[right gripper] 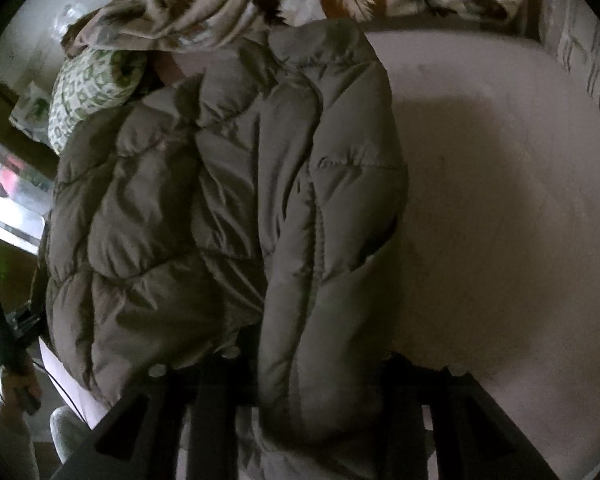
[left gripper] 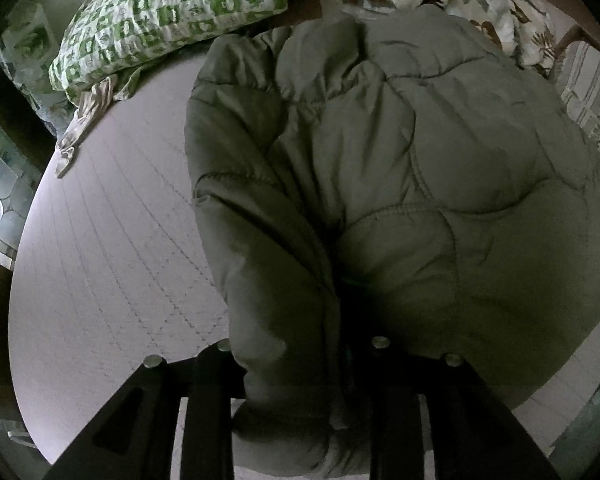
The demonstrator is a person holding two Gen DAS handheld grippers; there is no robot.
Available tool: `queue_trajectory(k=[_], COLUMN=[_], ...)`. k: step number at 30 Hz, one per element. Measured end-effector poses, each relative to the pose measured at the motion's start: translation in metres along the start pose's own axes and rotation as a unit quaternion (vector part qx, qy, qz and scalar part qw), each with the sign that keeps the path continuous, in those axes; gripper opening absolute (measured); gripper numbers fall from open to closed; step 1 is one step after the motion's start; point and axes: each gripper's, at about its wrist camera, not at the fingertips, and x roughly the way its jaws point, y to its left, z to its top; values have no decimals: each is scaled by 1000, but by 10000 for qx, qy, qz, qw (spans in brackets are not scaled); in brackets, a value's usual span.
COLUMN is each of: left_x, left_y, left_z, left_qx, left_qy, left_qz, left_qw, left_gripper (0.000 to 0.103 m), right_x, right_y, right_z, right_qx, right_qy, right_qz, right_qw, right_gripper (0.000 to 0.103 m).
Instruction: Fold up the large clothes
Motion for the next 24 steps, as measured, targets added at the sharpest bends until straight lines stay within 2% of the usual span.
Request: queue_trajectory(k=[2,3,5,8,9,11,16,20,24], left_x=[-2,-5,-7,-15,-17,-23,-41,-63,-82], left_y=[-1,-3,4,9,10,13,15,9,2], left_z=[-2,-4,-6,-12,-12,-14,-19,-27,-34], left_qx=[-43,-110,-338,-626,-676,-779,-801,-742,-666], left_qy=[-29,-53,-105,-189,-204,-226,-316,-539,-736], left_qz=[20,11,-65,-172,-162,-46,151,365,499], left_qw=[10000,9999,9994,9977,9974,9967,9962,9951,9938], left_gripper=[33,36,40,47,51,60,65,66,67], right_x=[1,0,-3,-14,-19,-31,-63,-83,-93], right_y=[-3,-4,-5,-14,-16,-17,-11,11,40], right_z=[-2,-3,-4,-4,-4,-6,-9,-20,-38], right_qx=[36,55,116,320,379,401,420,165,-109], right_qy=[-61,-92,-174,-194,-220,-363,-601,-759,-842], right_qz=[2,-50,-188,-183,-268,-354,-555,-795,-815], right_qw=[10000,9999,9996,9991,9987,9979,9958,9938,9931], right_gripper=[39,49,62,72,84,93,96,97,97])
